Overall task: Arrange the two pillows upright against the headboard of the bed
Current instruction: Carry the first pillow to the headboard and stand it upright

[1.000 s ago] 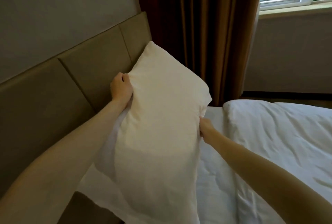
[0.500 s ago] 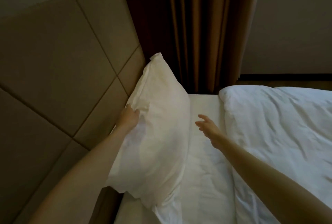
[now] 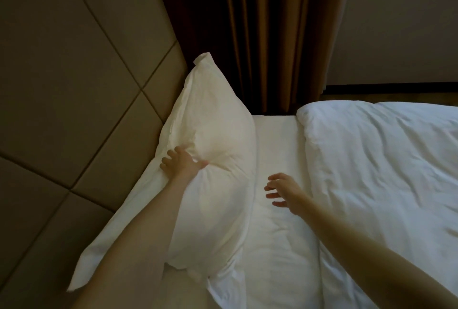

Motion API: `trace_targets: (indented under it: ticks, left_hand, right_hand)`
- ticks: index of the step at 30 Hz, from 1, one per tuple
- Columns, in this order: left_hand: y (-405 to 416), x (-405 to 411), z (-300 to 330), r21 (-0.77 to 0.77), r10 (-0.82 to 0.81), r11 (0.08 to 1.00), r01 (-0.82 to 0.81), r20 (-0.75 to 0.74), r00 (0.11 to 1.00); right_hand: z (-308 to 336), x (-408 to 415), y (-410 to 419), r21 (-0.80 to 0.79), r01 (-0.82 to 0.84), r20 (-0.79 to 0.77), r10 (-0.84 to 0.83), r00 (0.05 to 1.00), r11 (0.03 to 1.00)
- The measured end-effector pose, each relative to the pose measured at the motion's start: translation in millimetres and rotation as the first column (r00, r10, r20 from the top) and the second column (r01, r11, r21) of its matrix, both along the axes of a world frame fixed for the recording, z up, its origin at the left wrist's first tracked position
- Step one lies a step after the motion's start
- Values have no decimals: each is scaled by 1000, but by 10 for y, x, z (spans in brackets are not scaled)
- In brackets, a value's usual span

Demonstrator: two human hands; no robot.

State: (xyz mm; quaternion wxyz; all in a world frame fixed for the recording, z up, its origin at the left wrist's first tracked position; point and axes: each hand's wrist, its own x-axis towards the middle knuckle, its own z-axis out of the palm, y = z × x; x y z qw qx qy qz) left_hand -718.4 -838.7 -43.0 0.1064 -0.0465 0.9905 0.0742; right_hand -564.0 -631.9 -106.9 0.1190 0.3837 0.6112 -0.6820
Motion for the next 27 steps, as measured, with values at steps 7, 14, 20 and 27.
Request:
trace_targets:
  ticks: [7, 14, 20, 27]
  left_hand:
    - [-266, -31, -197, 65, -152, 986, 154, -40, 988]
    - [-166, -117, 207, 414, -112, 867, 279, -382, 917]
    - [207, -118, 698, 669, -53, 630, 395, -471, 881]
    - [314, -581, 1309, 742, 191, 483, 465, -608, 771]
  right_hand:
    - [-266, -44, -546, -369, -34, 113, 81, 990, 929]
    - [-362, -253, -1160, -485, -30, 49, 61, 997, 874]
    - [-63, -625, -1102, -347, -41, -140, -8, 990, 937]
    - [720, -1324, -683, -72, -110, -368, 76, 927, 991]
